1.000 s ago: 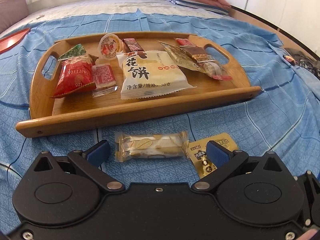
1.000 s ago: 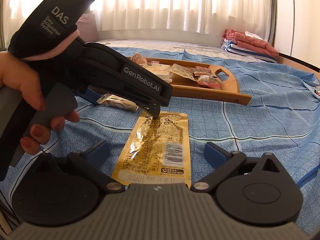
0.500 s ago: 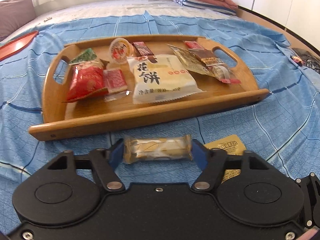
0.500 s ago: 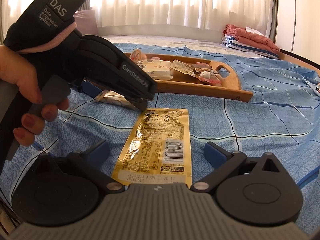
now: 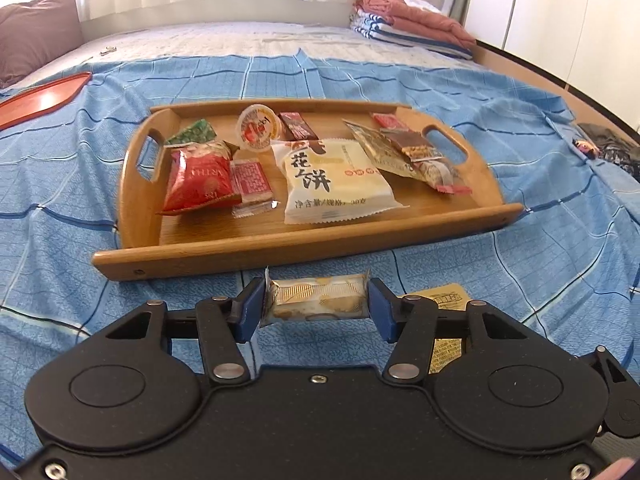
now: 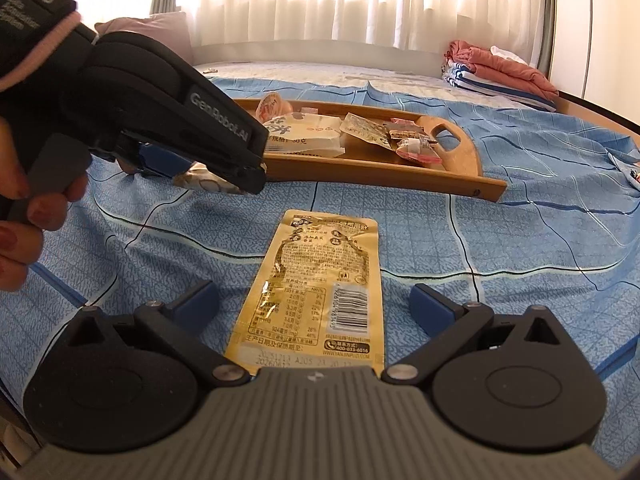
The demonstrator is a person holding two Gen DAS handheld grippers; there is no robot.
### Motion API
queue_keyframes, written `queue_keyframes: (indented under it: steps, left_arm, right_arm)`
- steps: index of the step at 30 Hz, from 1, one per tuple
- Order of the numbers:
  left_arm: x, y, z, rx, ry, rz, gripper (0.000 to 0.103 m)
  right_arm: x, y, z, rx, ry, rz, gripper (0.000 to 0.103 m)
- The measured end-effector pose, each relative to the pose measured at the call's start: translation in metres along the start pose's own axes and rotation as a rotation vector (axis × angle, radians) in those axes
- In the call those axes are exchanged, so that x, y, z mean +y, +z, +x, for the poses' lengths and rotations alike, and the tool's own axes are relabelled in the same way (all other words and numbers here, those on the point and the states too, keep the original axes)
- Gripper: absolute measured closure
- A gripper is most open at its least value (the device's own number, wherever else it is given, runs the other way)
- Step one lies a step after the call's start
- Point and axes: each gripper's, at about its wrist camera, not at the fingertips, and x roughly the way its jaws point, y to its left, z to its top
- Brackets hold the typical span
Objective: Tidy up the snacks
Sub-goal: 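Grasp the wrapped pastry with the left gripper while the right grasps the yellow packet, then lift and carry the pastry and yellow packet over the wooden tray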
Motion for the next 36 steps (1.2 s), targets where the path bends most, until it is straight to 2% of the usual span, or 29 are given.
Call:
queue_keyframes:
  steps: [8, 12, 21, 25, 36]
  left_arm:
    - [0.014, -0.002, -0.014, -0.015, 0.024, -0.019, 0.051]
    - [0.022, -0.006, -0.02, -0.015, 0.034, -0.033, 0.051]
    - [0.031, -0.009, -0.027, -0.011, 0.051, -0.025, 0.051]
    - [0.031, -0.008, -0.028, -0.012, 0.047, -0.025, 0.051]
    - [0.03, -0.007, -0.034, -0.024, 0.04, -0.026, 0.051]
  right_arm:
    - [-0.004, 0.012, 0.01, 0.049, 0.035, 0.01, 0.0]
    - [-0.003, 0.011, 0.009, 0.035, 0.02, 0.016, 0.0]
    - [-0.011, 0.016, 0.004, 0.012, 0.0, 0.105, 0.02]
    - [-0.015, 0.018, 0.002, 0.011, 0.004, 0.112, 0.036]
    - [-0.021, 0.022, -0.008, -0.005, 0.003, 0.151, 0.037]
